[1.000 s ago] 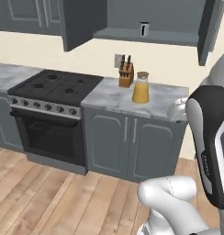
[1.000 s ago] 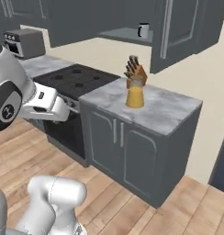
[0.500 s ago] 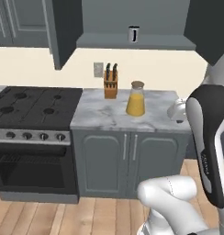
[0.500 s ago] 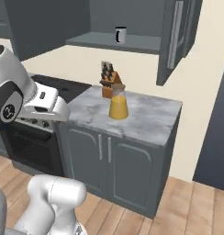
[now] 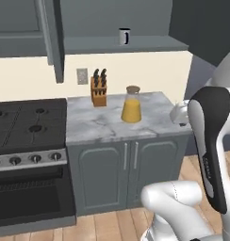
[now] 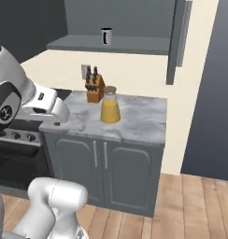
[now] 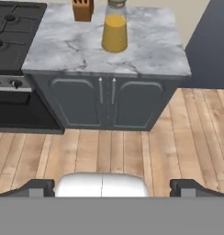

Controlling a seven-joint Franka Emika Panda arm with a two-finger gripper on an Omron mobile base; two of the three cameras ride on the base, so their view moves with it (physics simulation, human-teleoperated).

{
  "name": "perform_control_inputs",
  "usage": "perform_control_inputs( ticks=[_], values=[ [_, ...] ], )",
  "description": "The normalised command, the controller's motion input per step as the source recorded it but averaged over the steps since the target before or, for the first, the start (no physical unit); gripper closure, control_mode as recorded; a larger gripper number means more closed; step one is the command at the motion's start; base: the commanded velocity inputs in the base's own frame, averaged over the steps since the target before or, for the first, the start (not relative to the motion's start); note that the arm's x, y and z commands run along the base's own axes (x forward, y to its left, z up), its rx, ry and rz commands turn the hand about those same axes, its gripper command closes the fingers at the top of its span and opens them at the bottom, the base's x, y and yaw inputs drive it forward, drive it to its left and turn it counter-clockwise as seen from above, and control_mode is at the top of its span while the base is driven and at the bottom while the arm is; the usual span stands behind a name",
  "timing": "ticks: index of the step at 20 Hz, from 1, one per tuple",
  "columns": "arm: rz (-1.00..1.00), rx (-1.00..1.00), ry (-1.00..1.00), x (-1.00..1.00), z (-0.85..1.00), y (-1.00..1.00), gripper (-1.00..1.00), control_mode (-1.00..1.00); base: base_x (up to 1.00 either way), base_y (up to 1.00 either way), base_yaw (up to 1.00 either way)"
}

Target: There is a tray on the dining counter. Grab the cup, mug, and pitcher and place them on the tray. The pitcher may be placed next to the tray if it cannot fit the tray.

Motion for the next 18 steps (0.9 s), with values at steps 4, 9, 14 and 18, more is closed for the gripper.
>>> perform_control_inputs(
  ticks=[4, 9, 14, 18],
  values=[
    [0.00, 0.00, 0.00, 0.00, 0.00, 0.00, -1.00, 1.00, 0.25, 0.13, -0.45],
    [0.00, 0.00, 0.00, 0.00, 0.00, 0.00, -1.00, 1.00, 0.36, 0.52, -0.33],
    [0.00, 0.00, 0.00, 0.00, 0.00, 0.00, -1.00, 1.00, 0.45, 0.23, 0.15],
    [0.00, 0.00, 0.00, 0.00, 0.00, 0.00, -1.00, 1.00, 0.42, 0.00, 0.29]
  ],
)
